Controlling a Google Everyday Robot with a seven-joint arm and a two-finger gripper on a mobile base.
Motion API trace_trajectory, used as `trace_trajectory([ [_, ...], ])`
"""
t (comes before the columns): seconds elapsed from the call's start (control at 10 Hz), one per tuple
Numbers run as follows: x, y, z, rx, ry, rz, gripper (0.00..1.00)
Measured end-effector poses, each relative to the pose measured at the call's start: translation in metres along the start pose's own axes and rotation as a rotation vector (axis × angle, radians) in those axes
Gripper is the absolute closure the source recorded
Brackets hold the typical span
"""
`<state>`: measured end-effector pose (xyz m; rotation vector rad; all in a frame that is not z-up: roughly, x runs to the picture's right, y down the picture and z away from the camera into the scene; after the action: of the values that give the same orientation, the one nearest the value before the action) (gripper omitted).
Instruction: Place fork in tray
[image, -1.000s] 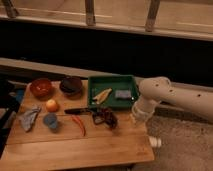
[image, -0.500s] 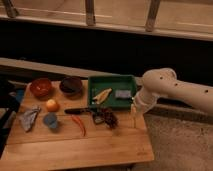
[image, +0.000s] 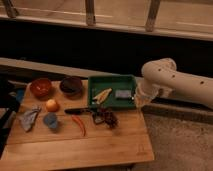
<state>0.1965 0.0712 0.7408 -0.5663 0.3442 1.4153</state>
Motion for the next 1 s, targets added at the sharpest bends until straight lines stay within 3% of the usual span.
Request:
trace_trajectory([
  [0.2,-0.023,-0.011,-0.023,0.042,-0.042,0.017,1.00],
  [0.6,-0.080,0.013,-0.067,0.098,-0.139,-0.019,1.00],
  [0.8,-0.097,0.034,-0.074,0.086,-0.163,-0.054,1.00],
  [1.0,-0.105,0.061,-0.067,0.008,-0.158,-0.101,1.00],
])
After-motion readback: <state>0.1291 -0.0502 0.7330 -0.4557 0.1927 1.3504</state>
